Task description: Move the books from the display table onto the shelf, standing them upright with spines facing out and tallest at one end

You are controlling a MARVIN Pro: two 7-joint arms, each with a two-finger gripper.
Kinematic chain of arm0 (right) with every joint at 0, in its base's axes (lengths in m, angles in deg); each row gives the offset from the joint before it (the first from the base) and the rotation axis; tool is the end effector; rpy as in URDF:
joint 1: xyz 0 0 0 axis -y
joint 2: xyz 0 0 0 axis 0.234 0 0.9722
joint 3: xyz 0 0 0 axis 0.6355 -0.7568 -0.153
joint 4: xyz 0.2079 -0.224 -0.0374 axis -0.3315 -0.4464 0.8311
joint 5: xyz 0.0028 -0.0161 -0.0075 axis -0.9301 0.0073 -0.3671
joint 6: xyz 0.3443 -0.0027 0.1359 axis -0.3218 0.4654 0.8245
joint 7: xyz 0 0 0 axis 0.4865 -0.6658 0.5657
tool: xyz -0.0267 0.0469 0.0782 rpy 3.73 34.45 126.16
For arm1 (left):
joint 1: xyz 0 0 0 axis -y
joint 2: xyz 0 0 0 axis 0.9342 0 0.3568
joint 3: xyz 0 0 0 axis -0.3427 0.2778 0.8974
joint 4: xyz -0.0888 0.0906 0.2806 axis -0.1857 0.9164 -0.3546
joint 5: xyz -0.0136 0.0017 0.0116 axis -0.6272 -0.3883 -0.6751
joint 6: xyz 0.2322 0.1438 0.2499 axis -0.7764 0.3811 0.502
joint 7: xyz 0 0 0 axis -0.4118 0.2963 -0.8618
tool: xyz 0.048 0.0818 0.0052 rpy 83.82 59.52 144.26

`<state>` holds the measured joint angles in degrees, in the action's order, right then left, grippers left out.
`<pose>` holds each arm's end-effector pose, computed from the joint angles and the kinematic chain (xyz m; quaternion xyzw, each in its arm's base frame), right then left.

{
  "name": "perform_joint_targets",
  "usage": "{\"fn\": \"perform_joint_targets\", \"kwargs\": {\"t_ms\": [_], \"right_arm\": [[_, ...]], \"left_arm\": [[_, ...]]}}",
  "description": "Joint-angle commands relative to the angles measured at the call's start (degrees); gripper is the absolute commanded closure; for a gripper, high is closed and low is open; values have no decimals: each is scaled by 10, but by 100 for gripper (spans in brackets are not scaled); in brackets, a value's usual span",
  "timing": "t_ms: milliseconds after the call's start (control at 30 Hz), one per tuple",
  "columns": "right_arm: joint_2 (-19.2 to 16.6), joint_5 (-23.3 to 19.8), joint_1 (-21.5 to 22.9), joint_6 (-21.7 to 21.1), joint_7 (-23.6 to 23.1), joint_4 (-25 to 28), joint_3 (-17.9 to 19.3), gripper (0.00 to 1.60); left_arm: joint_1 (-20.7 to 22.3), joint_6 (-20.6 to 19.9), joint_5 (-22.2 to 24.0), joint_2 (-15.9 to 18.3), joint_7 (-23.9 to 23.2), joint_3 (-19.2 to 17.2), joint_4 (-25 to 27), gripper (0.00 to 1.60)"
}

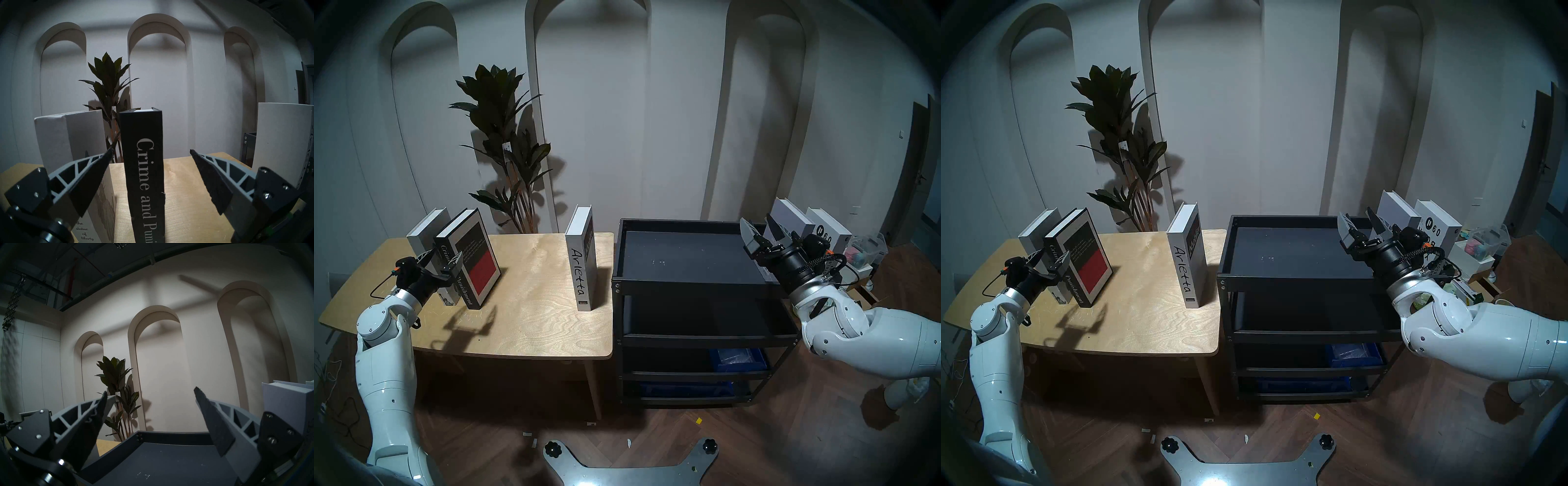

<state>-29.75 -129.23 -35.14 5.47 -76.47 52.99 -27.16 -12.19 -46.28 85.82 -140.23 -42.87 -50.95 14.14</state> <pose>0.4176 -0.0943 -0.1931 -0.5775 -0.0498 -0.7896 0.2011 0.4456 0.3504 -0.2514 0.6819 -0.0454 0.7300 0.0045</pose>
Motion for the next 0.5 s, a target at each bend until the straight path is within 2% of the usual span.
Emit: {"fn": "perform_joint_targets", "kwargs": {"t_ms": [0, 467], "right_arm": [[1, -1, 6, 2, 1, 2, 6, 0], [1, -1, 7, 2, 1, 2, 5, 0]], "left_arm": [[46, 14, 1, 17, 0, 10, -12, 0], [123, 28, -14, 46, 17, 51, -102, 0]]}}
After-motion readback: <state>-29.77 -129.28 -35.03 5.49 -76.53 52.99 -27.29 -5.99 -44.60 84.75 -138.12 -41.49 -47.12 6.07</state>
